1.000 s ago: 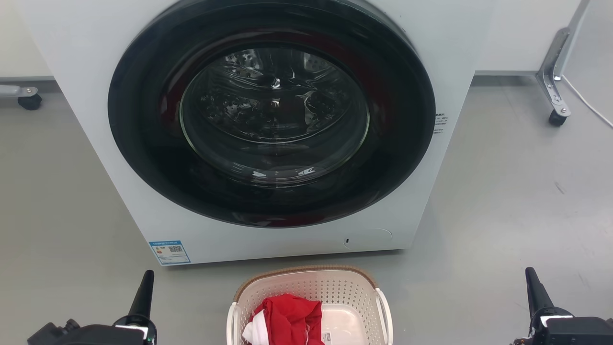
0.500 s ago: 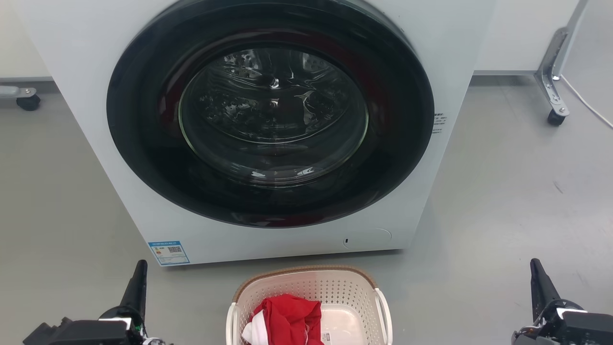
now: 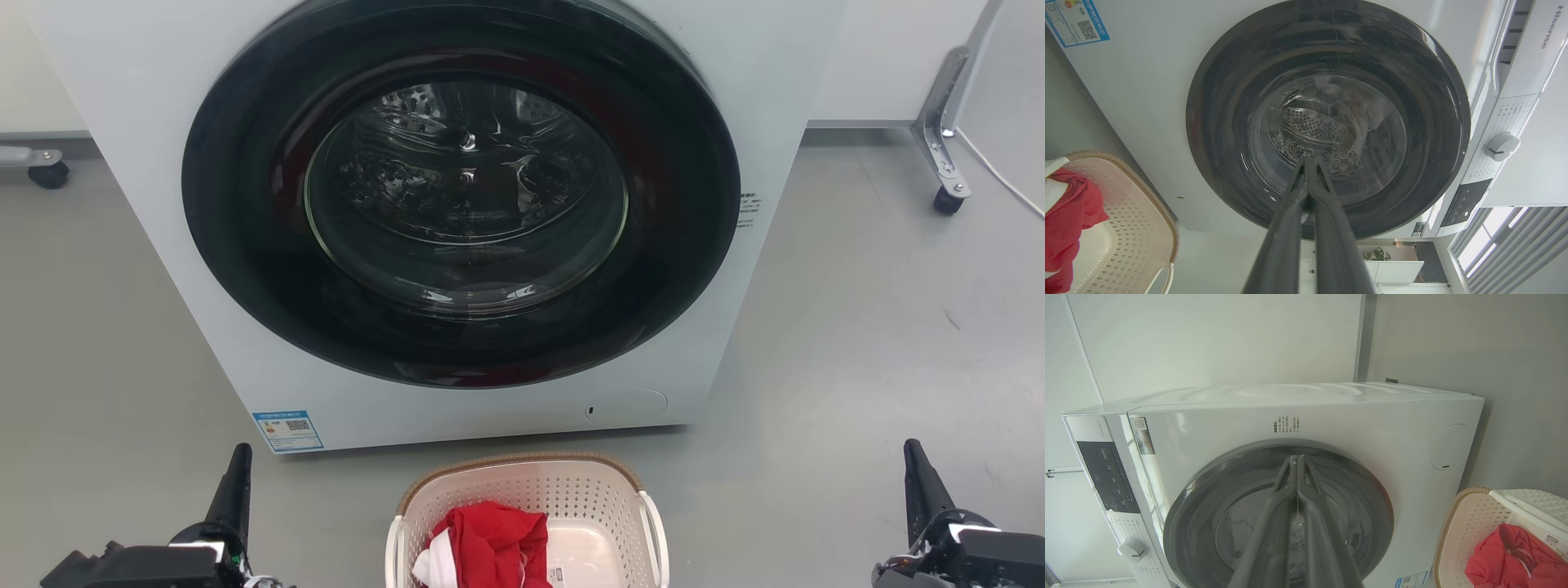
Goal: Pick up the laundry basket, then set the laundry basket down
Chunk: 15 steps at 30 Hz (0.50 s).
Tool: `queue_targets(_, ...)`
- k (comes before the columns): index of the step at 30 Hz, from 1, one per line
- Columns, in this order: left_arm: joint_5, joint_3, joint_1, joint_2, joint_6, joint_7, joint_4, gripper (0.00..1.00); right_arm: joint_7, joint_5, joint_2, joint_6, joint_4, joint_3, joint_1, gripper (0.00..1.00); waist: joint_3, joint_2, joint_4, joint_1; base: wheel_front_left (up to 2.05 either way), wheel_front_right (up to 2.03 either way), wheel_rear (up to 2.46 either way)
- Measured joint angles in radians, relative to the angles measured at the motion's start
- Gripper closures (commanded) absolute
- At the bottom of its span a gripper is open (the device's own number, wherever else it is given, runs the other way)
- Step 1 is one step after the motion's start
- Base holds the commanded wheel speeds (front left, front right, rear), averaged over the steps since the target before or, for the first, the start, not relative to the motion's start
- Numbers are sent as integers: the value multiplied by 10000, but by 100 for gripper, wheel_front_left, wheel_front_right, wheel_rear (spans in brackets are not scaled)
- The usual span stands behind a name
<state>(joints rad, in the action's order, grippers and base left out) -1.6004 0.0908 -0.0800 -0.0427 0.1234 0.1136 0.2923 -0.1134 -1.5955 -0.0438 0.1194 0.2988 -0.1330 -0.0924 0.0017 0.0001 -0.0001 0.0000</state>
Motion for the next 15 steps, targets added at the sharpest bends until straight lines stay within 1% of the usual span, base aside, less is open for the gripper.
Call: queue_targets(15, 0, 0, 0, 0, 0, 0, 2, 100, 2, -2, 0, 10, 0, 0, 0, 100, 0, 0, 0, 0, 0, 0, 0)
